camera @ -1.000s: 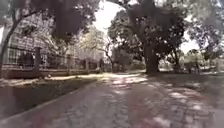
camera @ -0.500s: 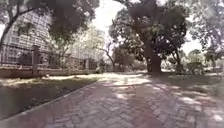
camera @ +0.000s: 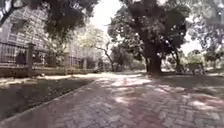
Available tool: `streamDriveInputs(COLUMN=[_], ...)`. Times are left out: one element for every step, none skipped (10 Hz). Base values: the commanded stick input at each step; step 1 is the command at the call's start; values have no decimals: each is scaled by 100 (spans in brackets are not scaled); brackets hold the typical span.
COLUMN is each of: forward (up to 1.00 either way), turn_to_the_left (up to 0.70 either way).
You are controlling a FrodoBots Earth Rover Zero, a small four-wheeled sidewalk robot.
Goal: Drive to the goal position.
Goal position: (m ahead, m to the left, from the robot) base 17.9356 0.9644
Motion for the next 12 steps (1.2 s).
streamDriveInputs(forward=[70, 70, 70, 70, 70, 70, 70, 70, 70, 70, 70, 70], turn_to_the_left=[0, 0, 0, -35, -35, -33, -15, 0, 0, 0, 0, -4])
